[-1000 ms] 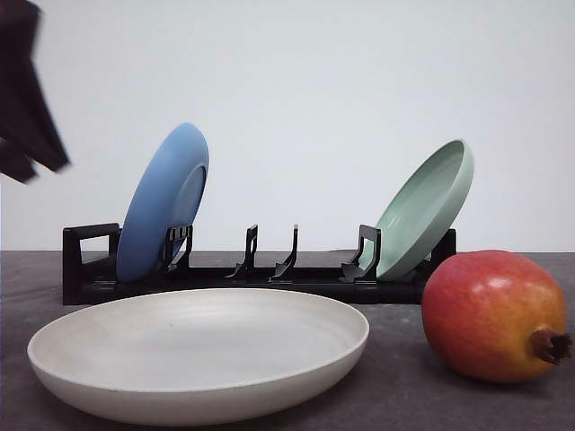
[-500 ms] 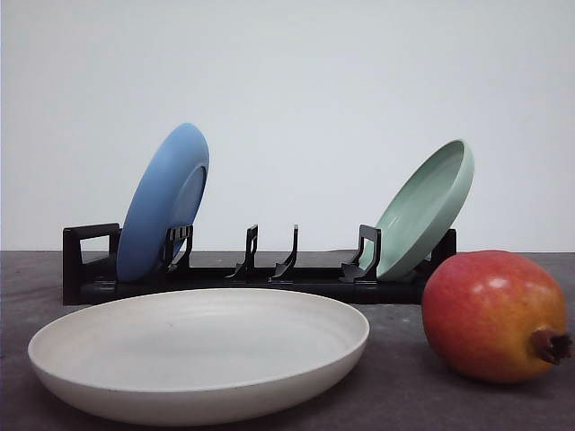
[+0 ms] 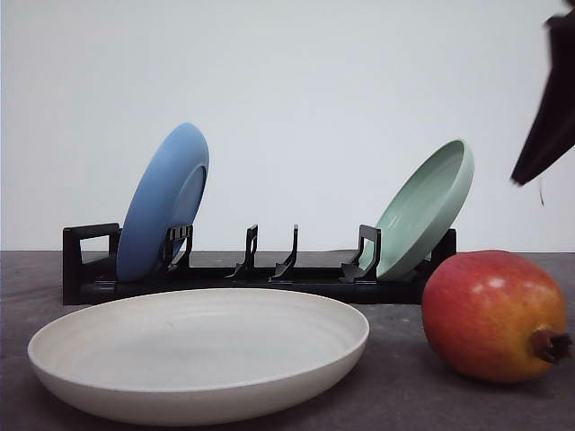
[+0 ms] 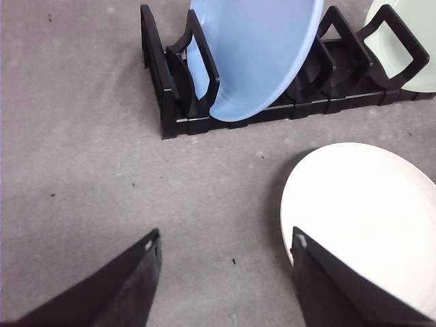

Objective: Place pomegranate in white plate

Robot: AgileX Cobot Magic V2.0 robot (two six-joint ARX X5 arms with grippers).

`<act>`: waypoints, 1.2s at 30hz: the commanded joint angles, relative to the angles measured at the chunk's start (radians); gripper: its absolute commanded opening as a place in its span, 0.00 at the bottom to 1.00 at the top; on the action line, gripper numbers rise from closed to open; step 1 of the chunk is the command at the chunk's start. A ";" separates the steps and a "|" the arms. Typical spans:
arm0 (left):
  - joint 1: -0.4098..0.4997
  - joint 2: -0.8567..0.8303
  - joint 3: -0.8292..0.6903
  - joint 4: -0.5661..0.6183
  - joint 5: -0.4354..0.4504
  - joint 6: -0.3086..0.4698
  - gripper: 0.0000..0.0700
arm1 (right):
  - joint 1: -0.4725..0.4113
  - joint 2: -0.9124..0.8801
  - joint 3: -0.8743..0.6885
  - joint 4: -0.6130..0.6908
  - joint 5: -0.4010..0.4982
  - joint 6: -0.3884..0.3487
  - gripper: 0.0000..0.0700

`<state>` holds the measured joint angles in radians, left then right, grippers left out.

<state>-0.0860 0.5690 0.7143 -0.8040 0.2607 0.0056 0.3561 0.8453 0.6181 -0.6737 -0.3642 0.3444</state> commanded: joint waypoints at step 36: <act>0.001 0.005 0.010 0.019 -0.002 0.013 0.51 | 0.251 0.436 0.094 0.095 0.258 0.006 0.88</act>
<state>-0.0860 0.5690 0.7143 -0.7963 0.2600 0.0074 0.6006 1.2668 0.7063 -0.5762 -0.1097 0.3454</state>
